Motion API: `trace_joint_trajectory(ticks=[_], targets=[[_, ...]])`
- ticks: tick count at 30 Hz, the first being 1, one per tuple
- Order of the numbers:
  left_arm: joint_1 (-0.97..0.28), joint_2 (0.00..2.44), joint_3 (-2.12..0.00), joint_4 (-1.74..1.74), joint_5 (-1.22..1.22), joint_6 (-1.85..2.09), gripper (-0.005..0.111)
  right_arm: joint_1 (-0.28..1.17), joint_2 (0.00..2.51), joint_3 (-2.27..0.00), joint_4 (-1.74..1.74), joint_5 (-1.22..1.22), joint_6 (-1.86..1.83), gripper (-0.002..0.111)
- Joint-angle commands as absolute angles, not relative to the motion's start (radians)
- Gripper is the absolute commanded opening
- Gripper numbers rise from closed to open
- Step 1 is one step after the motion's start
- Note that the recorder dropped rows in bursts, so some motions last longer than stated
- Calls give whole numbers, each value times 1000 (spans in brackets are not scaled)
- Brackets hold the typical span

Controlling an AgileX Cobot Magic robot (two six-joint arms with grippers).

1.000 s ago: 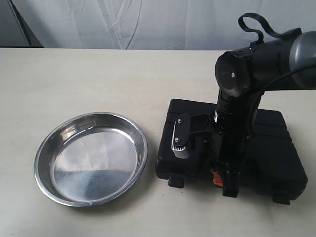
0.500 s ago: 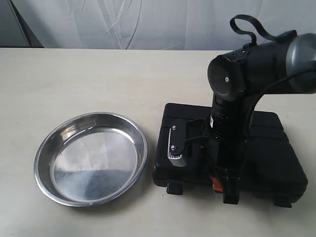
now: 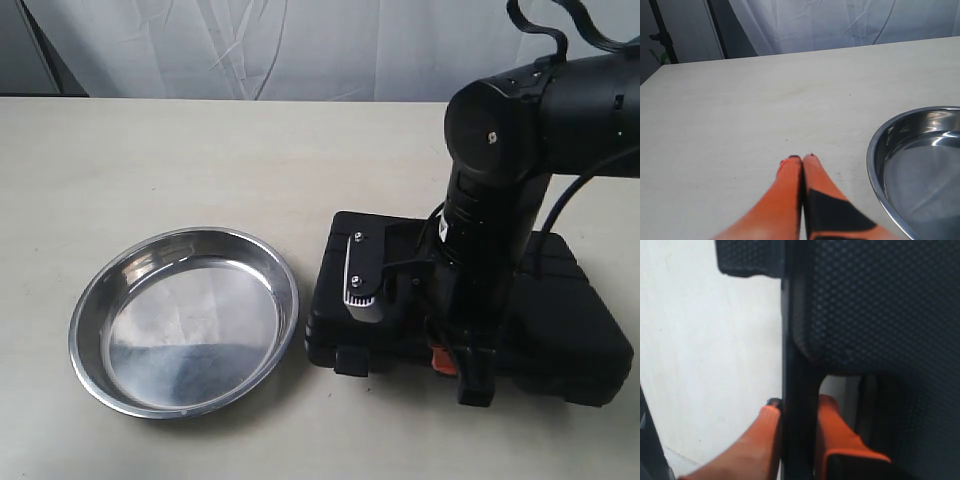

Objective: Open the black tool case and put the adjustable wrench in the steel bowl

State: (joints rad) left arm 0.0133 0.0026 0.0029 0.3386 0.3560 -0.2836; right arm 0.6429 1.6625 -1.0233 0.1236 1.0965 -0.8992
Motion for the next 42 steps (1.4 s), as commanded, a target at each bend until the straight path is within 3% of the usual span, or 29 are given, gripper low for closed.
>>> trace_joint_trajectory(ticks=[1,30,42], targets=[[17,0,0,342,343,-285,0,643,1634,-1031,113,1074,-889,-1],[17,0,0,342,343,-285,0,643,1893,-1031,297,1044,-971,-1],[17,0,0,342,343,-285,0,641,1754,-1031,251,1171,-969,-1]])
